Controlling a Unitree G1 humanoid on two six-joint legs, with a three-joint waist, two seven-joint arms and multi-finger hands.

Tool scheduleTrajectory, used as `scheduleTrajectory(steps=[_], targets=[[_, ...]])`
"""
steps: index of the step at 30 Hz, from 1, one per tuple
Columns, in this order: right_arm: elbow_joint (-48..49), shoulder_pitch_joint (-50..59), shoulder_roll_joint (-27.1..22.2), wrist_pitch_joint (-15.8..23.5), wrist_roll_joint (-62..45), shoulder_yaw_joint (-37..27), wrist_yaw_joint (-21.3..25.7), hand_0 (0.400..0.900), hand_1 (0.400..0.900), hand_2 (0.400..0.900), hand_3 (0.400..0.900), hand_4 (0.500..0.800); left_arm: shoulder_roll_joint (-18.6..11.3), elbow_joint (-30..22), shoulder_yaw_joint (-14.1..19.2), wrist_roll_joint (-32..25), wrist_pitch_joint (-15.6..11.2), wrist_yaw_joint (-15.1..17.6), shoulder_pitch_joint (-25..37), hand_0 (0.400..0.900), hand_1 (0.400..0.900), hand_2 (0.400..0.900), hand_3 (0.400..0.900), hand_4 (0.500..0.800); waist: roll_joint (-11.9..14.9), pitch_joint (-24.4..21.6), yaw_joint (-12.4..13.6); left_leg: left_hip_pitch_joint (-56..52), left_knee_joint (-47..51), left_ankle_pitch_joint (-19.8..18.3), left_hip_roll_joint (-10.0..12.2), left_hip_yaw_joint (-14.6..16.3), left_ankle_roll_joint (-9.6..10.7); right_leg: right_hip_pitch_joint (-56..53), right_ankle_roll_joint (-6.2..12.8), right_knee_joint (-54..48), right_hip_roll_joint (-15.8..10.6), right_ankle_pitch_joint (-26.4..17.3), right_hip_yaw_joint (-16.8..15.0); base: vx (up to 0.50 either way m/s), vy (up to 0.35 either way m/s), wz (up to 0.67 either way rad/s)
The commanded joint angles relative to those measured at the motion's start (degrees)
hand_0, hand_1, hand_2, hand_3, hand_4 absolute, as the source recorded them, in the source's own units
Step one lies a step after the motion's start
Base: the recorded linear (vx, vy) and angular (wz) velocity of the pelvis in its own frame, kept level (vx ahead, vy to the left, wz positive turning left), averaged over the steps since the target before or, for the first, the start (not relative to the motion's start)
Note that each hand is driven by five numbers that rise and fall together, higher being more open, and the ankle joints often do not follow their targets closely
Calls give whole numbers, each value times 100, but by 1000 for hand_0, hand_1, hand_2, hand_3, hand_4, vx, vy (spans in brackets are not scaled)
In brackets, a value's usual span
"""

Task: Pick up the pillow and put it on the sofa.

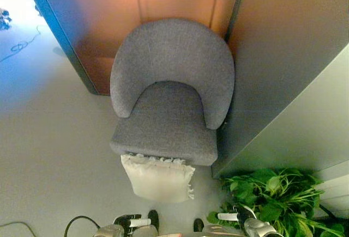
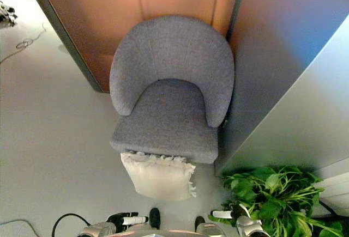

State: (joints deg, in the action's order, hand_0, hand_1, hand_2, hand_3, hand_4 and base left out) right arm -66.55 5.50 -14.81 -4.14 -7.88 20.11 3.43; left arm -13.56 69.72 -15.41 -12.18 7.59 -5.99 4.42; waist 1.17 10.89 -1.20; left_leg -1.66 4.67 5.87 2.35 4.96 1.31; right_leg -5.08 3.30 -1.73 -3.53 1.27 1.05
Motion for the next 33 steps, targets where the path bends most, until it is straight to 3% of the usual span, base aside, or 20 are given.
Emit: scheduleTrajectory(steps=[1,7,12,19,25,33], targets=[[623,850,-287,341,386,296,447,900,900,900,900,800,-134,192,-189,-247,18,251,465,900,900,900,900,800,53,469,152,194,-77,-640,-423,-256,-199,714,188,314,63,-139,309,-150,-24,5],[1306,1685,-496,235,453,602,931,900,900,900,900,800,-204,115,-249,-680,-151,467,808,900,900,900,900,800,-34,1040,176,721,-43,-484,-403,-205,-203,1317,179,457,89,-236,311,-98,-6,12],[1953,2132,-829,111,647,674,1352,900,900,900,900,800,-237,-96,-317,-901,-366,379,722,900,900,900,900,800,-142,1394,209,1164,-28,-356,-414,-197,-163,1769,179,483,71,-337,328,-12,18,12],[2593,2948,-1246,-70,596,809,1746,900,900,900,900,800,-249,-368,-493,-1438,-906,290,746,900,900,900,900,800,-324,1890,215,2054,-59,-70,-430,-114,-74,2727,134,661,35,-470,372,-64,57,4],[2720,3425,-1527,199,432,936,1954,900,900,900,900,800,-140,-758,-814,-1981,-1485,300,641,900,900,900,900,800,-556,1890,247,3046,-81,186,-473,-137,11,3763,111,823,27,-607,398,-43,37,10],[2920,4117,-1636,370,237,1189,1956,900,900,900,900,800,5,-1438,-1124,-2299,-1903,524,585,900,900,900,900,800,-851,1890,359,4285,-196,428,-478,-116,100,4991,165,982,-75,-830,401,-28,23,8]])
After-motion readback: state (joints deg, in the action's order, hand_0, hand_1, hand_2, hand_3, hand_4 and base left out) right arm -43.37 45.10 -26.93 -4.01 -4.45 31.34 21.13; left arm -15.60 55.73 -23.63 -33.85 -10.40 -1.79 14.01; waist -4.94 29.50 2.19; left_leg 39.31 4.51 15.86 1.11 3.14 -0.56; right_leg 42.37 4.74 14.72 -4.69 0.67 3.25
